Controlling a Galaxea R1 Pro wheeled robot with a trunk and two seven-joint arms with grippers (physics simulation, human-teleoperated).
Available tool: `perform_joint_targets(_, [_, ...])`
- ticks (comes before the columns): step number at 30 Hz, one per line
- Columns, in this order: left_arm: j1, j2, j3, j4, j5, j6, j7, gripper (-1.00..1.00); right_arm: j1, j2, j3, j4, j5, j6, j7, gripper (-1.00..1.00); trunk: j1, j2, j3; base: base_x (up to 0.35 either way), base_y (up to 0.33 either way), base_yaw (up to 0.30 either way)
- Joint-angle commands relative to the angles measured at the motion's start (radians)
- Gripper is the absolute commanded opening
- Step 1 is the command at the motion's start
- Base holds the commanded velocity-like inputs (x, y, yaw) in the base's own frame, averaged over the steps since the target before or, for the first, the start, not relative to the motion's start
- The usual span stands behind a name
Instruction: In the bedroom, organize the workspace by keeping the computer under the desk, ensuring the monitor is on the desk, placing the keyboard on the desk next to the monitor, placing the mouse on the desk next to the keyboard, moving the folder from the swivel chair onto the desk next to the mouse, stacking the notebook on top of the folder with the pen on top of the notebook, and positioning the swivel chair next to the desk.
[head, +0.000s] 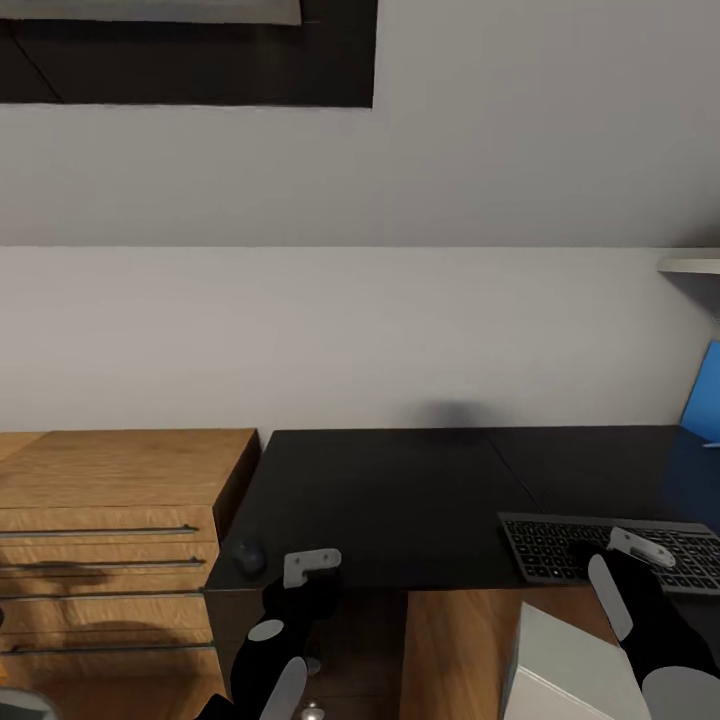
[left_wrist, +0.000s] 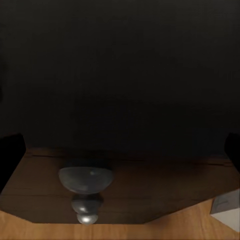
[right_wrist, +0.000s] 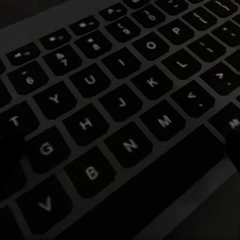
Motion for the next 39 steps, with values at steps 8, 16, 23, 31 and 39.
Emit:
perform_joint_targets(8, [-0.001, 0.000, -0.005, -0.001, 0.010, 0.002, 0.010, 1.00, 0.000, 0.000, 0.001, 0.045, -0.034, -0.003, -0.005, 1.00, 0.000, 0.000, -0.001, 0.132, 0.038, 0.000])
perform_joint_targets(16, [-0.001, 0.000, -0.053, 0.016, 0.010, 0.003, 0.010, 1.00, 0.000, 0.001, 0.006, 0.044, -0.034, -0.003, -0.004, 1.00, 0.000, 0.000, -0.001, 0.116, 0.086, 0.000])
perform_joint_targets(23, [-0.001, 0.000, -0.060, 0.026, 0.009, 0.004, 0.009, 1.00, 0.000, 0.002, 0.007, 0.043, -0.034, -0.004, -0.004, 1.00, 0.000, 0.000, -0.001, 0.062, 0.050, 0.000])
perform_joint_targets(31, [-0.001, 0.000, -0.087, 0.027, 0.008, 0.004, 0.010, 1.00, 0.000, 0.003, 0.009, 0.043, -0.034, -0.007, -0.004, 1.00, 0.000, 0.000, -0.001, 0.169, 0.001, 0.000])
perform_joint_targets(39, [-0.001, 0.001, -0.130, 0.028, 0.008, 0.002, 0.011, 1.00, 0.000, 0.003, 0.011, 0.043, -0.034, -0.012, -0.003, 1.00, 0.000, 0.000, -0.001, 0.091, 0.000, 0.000])
